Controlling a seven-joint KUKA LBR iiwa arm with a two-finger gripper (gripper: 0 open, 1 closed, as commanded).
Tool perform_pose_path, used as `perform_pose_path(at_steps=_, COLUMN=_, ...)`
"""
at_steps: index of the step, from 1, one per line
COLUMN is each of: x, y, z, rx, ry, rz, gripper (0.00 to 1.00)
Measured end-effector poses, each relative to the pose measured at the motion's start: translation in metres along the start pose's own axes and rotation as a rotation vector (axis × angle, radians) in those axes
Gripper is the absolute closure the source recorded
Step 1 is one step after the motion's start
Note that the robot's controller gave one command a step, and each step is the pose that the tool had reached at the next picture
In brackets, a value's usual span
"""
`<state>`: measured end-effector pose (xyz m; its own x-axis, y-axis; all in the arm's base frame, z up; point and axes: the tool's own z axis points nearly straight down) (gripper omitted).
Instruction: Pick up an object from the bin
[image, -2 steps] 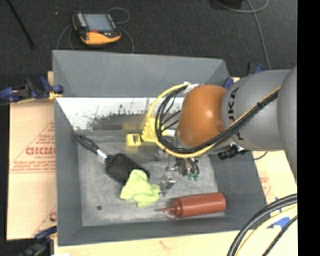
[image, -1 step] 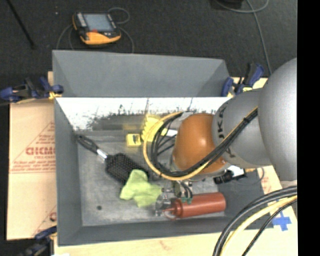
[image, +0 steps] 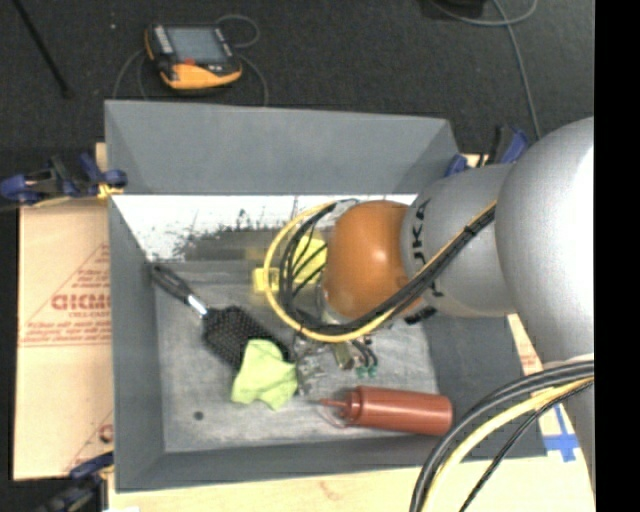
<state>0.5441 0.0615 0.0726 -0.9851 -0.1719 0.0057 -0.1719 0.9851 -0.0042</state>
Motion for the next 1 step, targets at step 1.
perform_pose_path(at_steps=1, x=0.0, y=0.0, z=0.0, rx=0.0, ry=0.0, rz=0.001, gripper=1.0)
